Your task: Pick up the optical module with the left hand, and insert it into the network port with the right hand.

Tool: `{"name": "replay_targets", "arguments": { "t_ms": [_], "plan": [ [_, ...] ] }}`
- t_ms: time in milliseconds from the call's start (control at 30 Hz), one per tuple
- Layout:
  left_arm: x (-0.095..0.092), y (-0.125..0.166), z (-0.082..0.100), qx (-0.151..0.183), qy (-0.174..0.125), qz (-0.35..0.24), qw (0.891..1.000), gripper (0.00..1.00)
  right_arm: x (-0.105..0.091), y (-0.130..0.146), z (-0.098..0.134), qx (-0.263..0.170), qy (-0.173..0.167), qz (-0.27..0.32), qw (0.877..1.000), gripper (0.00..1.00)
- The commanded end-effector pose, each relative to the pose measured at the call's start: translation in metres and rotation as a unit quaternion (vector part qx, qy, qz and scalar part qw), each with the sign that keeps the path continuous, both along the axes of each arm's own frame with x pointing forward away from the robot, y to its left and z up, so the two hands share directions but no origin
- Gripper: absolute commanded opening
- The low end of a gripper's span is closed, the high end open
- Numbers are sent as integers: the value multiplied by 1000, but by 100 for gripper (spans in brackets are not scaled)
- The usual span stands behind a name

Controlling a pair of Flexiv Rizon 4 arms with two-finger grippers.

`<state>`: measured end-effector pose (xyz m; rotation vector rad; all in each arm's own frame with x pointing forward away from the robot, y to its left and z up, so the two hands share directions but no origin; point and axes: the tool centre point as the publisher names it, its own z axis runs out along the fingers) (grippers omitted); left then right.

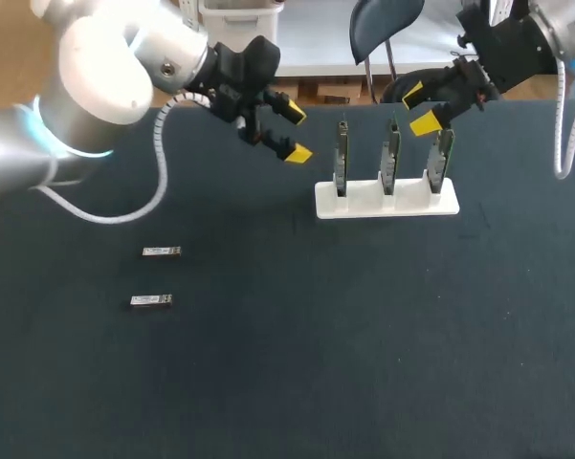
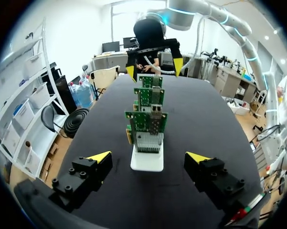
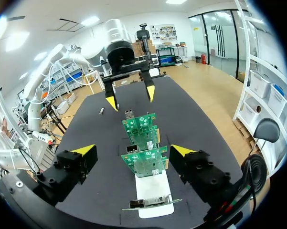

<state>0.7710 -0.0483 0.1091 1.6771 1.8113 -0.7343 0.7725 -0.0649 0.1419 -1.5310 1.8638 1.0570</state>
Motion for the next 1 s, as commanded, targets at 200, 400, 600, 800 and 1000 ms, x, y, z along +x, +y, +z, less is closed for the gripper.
{"name": "replay_targets", "arguments": {
  "t_ms": [200,400,600,800,1000],
  "plan": [
    [-36,65,6,92,-22,22,995,100,-2,0,0,0,-2,-2,1000,100],
    [-57,97,2,161,-42,26,986,100,-2,0,0,0,-2,-2,1000,100],
    [-81,136,-15,255,-49,17,966,100,-2,0,0,0,-2,-2,1000,100],
    [-104,173,-39,335,-51,24,940,100,-2,0,0,0,-2,-2,1000,100],
    [-113,196,-52,348,-42,42,936,100,-2,0,0,0,-2,-2,1000,100]
  ]
}}
